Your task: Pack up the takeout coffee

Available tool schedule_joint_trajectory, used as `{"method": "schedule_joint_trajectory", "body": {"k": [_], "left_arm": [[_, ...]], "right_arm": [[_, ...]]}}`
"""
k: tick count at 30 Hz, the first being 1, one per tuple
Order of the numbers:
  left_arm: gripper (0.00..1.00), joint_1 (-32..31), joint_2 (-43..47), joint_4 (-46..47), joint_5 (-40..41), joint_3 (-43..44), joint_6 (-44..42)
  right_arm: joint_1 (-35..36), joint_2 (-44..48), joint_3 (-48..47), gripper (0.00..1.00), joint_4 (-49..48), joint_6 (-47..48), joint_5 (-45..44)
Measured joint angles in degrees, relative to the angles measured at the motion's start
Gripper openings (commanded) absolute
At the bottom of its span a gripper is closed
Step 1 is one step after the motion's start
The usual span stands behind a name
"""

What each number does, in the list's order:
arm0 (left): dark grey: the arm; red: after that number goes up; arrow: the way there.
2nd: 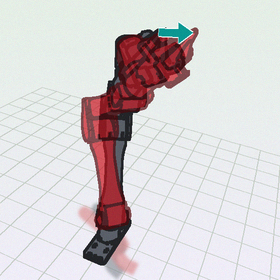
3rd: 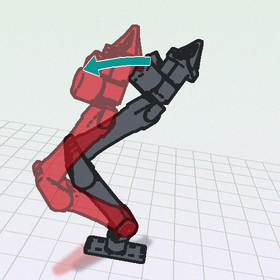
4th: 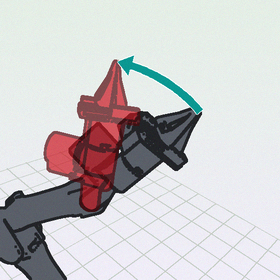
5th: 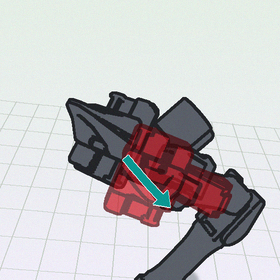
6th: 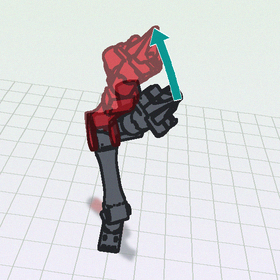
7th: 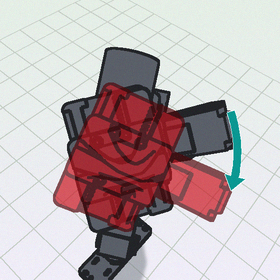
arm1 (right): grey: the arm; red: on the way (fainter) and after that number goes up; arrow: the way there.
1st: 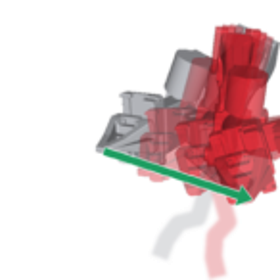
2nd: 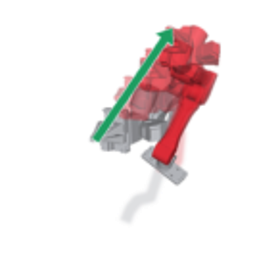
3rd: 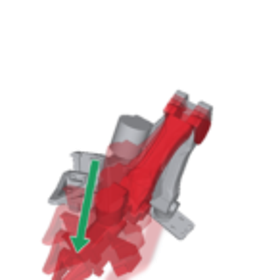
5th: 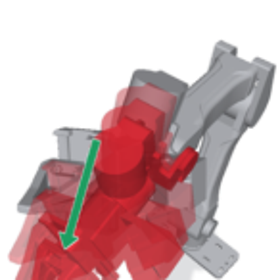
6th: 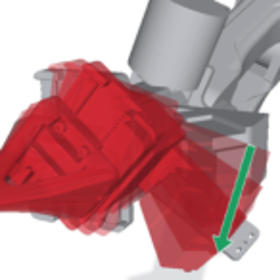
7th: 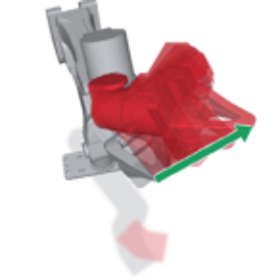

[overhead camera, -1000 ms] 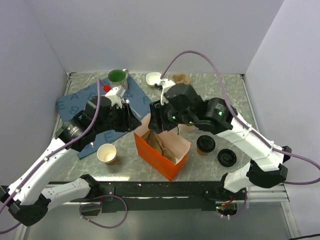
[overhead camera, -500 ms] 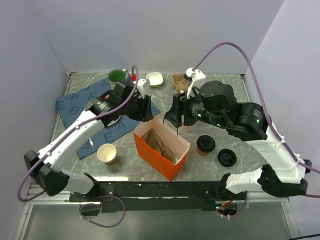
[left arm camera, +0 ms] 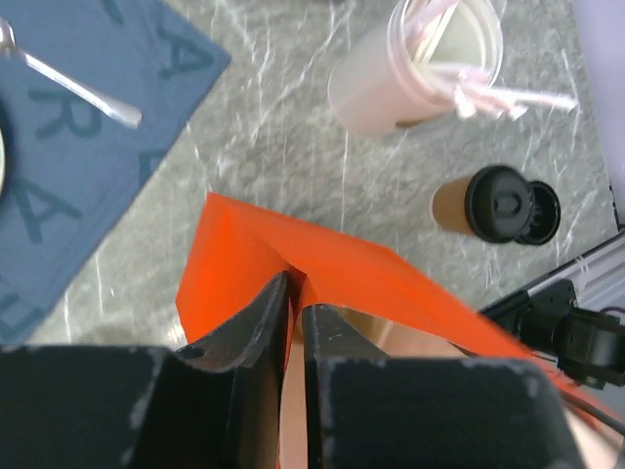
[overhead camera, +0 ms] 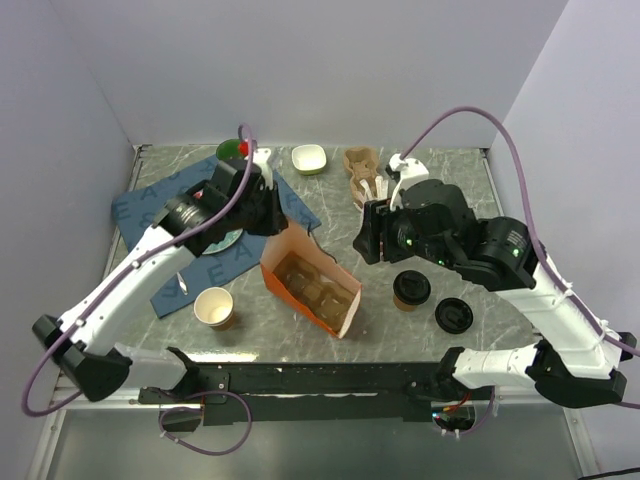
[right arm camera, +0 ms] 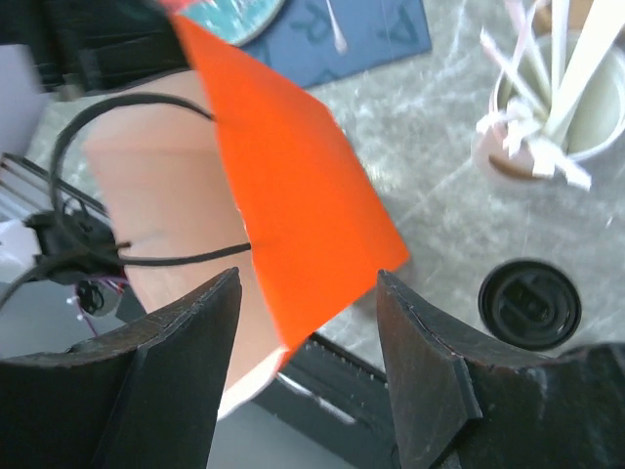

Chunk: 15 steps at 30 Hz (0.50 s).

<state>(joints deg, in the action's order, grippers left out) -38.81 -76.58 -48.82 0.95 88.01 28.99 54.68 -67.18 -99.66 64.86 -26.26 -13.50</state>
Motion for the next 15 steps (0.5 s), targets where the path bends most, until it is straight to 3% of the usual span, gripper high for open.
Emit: {"method": "schedule_joint_trajectory", "body": {"k": [6, 15], "left_arm": [[0.48, 0.0, 5.0, -1.8, -0.2, -7.3, 2.6], [0.55, 0.0, 3.8, -7.1, 3.1, -4.9, 2.7]], "right_arm": [[-0.7, 0.4, 4.8, 0.65, 2.2, -2.5, 1.8], [-0.7, 0.4, 5.1, 0.66, 5.4, -7.2, 5.9]]}}
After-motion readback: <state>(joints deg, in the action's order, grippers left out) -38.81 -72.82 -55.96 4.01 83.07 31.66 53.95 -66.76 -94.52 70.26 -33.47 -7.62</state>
